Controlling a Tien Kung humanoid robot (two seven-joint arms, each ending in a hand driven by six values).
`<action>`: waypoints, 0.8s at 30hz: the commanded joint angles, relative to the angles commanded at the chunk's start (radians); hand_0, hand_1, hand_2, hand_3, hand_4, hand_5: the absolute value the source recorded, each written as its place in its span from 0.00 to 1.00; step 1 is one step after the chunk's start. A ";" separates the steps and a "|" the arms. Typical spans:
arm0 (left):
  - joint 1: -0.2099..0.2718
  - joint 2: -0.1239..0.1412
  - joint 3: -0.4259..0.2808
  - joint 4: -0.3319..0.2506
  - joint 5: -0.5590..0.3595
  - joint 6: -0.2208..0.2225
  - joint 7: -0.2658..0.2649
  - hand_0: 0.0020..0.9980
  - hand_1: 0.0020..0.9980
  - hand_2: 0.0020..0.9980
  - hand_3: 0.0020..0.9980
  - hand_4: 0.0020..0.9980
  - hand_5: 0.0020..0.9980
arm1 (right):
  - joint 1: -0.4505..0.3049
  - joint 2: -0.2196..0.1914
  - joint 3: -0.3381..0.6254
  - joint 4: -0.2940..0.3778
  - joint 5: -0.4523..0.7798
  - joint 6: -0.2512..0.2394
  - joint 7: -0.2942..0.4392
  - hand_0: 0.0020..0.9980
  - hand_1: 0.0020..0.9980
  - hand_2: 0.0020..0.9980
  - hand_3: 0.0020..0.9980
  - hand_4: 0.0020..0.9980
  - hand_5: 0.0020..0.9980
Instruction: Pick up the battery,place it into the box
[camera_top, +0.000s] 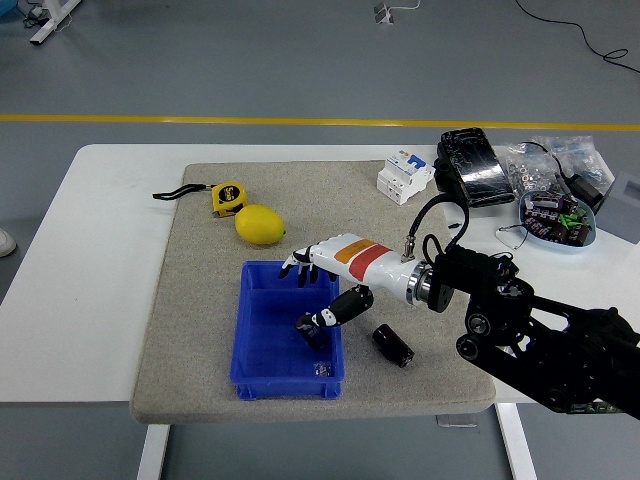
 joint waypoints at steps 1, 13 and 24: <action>0.000 0.000 -0.002 0.000 0.003 0.000 0.001 0.57 0.54 0.59 0.57 0.63 0.58 | 0.000 0.000 0.001 0.001 0.001 0.001 0.000 0.44 0.60 0.75 1.00 1.00 0.50; 0.005 0.002 -0.012 0.001 0.017 -0.002 0.004 0.57 0.53 0.59 0.57 0.63 0.57 | -0.011 -0.045 0.117 0.036 -0.033 0.007 0.009 0.44 0.59 0.75 0.99 1.00 0.52; 0.002 0.002 0.005 0.004 -0.016 -0.001 -0.007 0.57 0.53 0.59 0.57 0.63 0.57 | -0.083 -0.228 0.222 0.147 -0.149 0.054 0.016 0.56 0.63 0.76 0.83 1.00 0.48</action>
